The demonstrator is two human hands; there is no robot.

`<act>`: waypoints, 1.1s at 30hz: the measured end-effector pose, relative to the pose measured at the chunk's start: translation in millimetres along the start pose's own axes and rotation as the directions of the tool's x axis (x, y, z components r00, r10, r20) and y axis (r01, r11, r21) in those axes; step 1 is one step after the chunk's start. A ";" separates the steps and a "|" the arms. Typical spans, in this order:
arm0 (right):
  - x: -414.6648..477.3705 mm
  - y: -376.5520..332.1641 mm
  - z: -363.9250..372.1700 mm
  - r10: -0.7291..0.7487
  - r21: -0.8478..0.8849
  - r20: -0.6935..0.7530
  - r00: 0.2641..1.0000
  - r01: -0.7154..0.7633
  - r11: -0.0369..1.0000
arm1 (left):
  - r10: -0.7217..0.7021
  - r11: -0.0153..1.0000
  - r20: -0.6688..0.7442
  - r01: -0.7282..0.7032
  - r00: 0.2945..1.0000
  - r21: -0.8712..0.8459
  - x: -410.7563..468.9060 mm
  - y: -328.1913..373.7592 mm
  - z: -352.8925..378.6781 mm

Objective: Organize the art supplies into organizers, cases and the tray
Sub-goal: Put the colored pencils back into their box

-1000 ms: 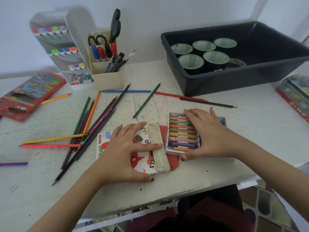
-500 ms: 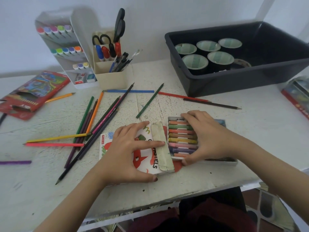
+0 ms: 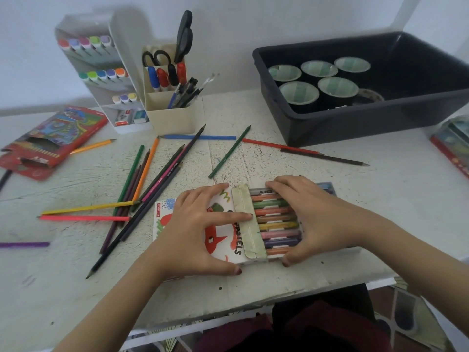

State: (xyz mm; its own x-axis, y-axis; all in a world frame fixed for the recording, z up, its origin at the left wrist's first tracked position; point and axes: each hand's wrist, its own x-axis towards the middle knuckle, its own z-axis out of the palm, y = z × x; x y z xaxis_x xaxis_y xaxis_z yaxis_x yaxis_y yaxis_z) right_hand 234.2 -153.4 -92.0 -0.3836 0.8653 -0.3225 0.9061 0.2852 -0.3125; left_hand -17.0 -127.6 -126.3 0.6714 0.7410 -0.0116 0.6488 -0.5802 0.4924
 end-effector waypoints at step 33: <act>-21.3 8.4 37.7 0.438 0.776 -0.358 0.825 0.003 0.630 | 0.017 1.000 0.080 -0.018 0.997 0.017 2.0 1.8 2.0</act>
State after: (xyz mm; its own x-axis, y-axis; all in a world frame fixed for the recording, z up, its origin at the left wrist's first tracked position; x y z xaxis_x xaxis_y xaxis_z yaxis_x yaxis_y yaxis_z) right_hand 243.3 -184.9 -121.4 0.1439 0.9861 -0.0828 0.4314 -0.1378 -0.8916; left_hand -13.8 -127.8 -127.1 0.7085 0.7020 -0.0727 0.6426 -0.5990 0.4777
